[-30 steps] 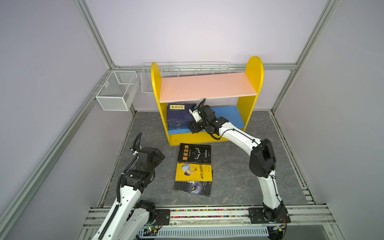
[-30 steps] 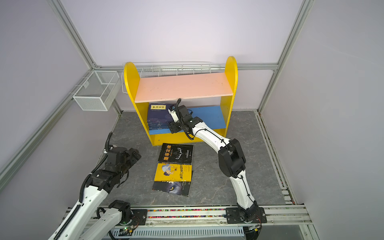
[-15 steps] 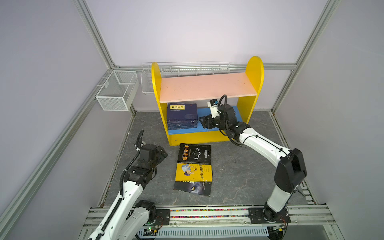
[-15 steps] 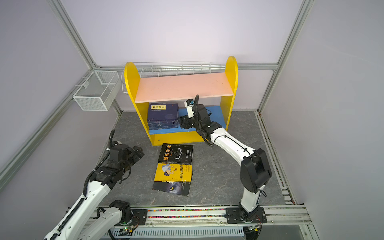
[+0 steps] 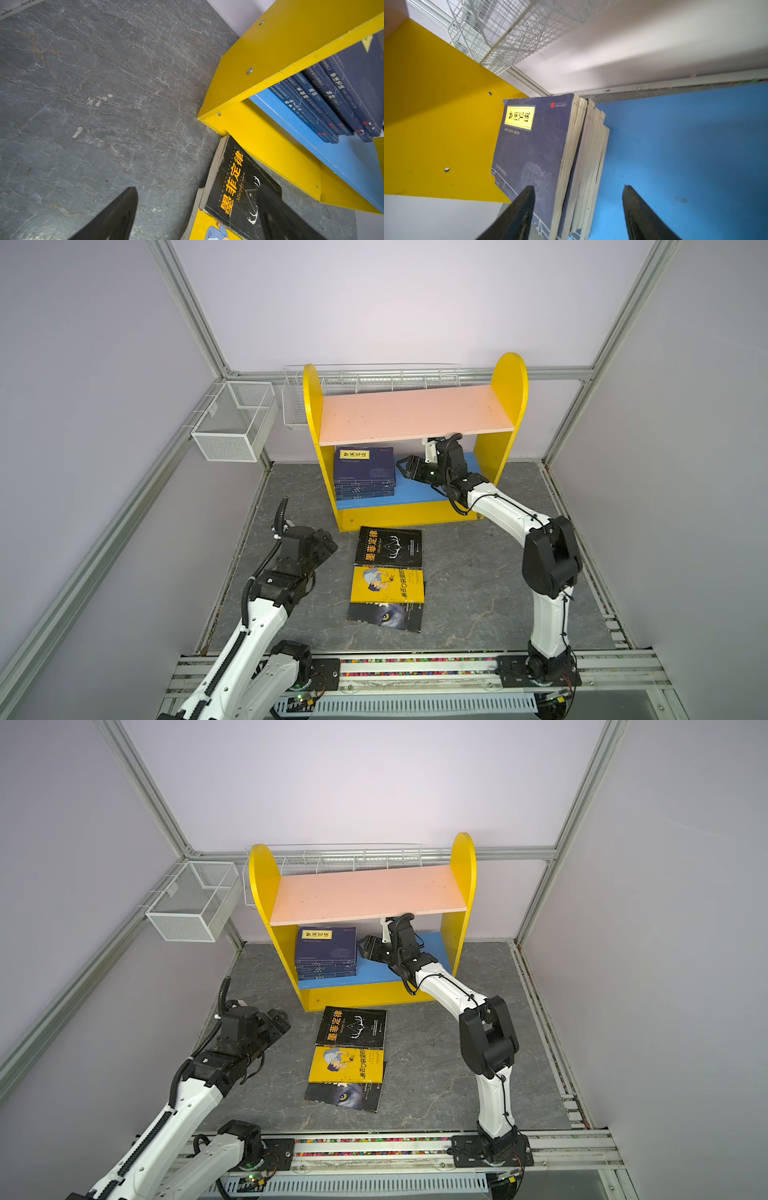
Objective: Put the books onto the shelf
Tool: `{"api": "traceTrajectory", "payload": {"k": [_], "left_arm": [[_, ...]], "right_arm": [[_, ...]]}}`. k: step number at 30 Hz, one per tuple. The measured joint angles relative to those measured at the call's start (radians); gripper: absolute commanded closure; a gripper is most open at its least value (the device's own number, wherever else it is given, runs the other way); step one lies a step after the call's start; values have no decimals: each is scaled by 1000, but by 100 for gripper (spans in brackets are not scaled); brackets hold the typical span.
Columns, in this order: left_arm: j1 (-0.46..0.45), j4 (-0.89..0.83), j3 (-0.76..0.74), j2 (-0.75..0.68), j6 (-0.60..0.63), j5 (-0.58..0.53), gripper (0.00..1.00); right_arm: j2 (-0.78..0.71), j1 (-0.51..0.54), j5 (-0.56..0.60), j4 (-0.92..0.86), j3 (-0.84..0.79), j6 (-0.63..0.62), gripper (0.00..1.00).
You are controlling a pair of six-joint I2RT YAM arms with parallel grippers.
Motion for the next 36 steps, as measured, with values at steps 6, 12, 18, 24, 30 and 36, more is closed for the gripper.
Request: {"api": "traceTrajectory", "payload": {"k": [6, 12, 18, 24, 30, 36], "left_arm": [[0, -1, 0, -17, 0, 0, 10], [0, -16, 0, -39, 1, -4, 10], [0, -39, 0, -39, 8, -5, 10], [0, -49, 0, -40, 8, -10, 10], [0, -65, 0, -44, 8, -12, 10], [0, -73, 0, -53, 8, -13, 10]], "right_arm": [[84, -2, -8, 62, 16, 103, 70], [92, -3, 42, 87, 5, 145, 79], [135, 5, 54, 0, 119, 119, 79], [196, 51, 111, -105, 223, 62, 79], [247, 68, 177, -222, 349, -12, 77], [268, 76, 219, -293, 411, -74, 70]]}}
